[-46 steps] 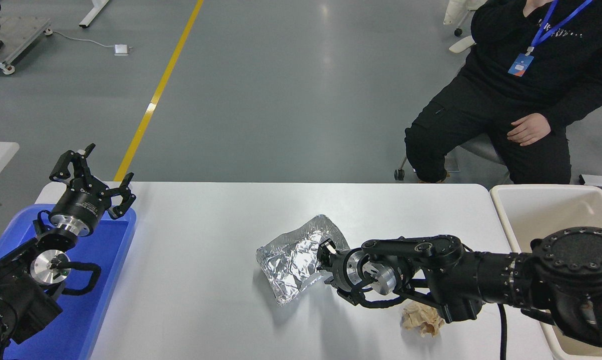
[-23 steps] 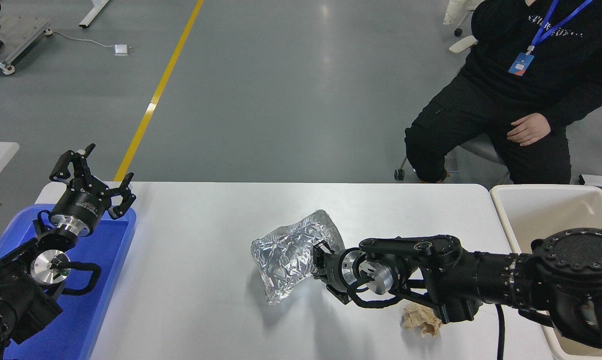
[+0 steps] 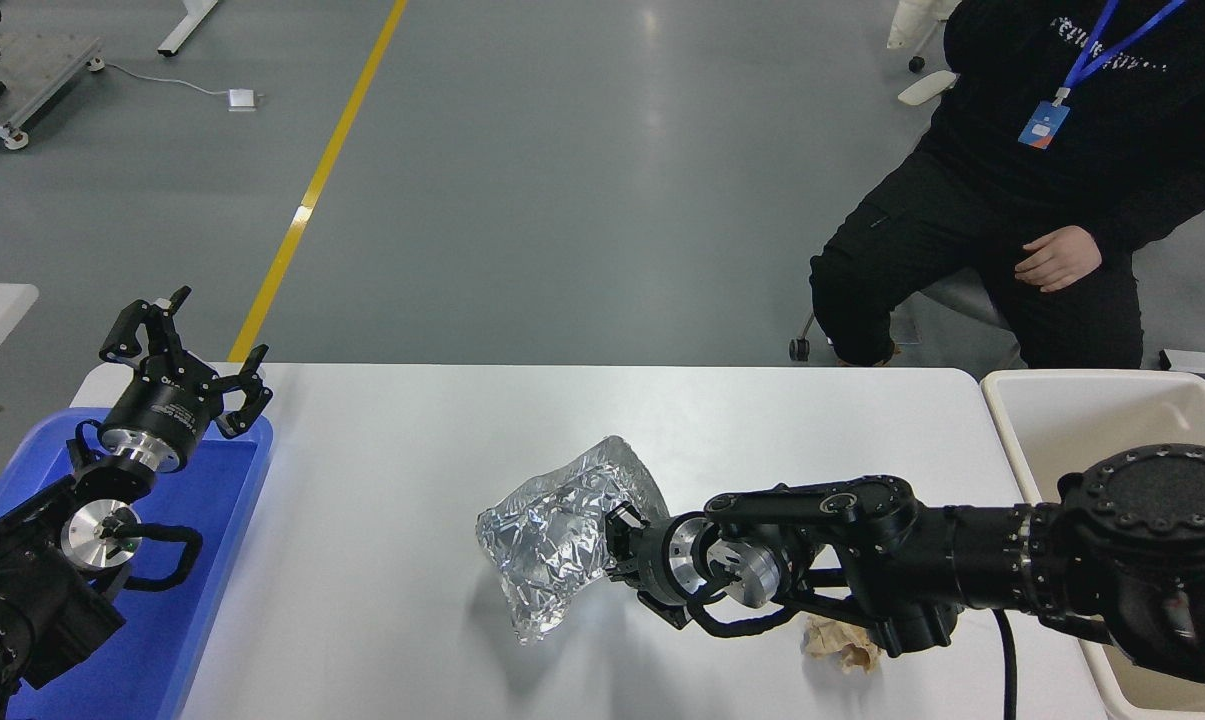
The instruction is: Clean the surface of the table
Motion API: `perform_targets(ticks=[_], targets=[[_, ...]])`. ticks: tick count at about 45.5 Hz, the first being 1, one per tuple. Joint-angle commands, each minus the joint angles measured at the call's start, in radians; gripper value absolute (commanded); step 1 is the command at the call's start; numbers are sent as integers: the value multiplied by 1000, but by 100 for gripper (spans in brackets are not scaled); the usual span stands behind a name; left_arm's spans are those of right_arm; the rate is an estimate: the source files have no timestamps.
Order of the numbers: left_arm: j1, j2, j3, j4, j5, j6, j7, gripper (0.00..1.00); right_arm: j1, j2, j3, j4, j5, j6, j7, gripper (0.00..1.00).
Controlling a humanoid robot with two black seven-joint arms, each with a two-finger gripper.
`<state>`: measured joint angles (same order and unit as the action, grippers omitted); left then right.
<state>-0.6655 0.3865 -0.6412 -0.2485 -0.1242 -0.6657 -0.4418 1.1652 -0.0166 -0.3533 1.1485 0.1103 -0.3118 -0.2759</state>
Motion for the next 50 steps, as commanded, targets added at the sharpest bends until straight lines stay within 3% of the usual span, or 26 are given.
perform_targets(ticks=[1,13,23,34,42,50], targets=[[0,0,0,0,0,0,0,100,112,-126,-94,166,-96,17,0,0],[0,0,0,0,0,0,0,100,319,-388,-157,356,-120,129,-9,0],[0,0,0,0,0,0,0,100,606,-525,-332,522,-120,273,-25,0],[0,0,0,0,0,0,0,100,999,-697,-473,560,-126,644,-72,0],[0,0,0,0,0,0,0,100,1247,-836,-503,540,-276,920,-100,0],[0,0,0,0,0,0,0,100,1349,-922,-510,481,-359,1074,-106,0]])
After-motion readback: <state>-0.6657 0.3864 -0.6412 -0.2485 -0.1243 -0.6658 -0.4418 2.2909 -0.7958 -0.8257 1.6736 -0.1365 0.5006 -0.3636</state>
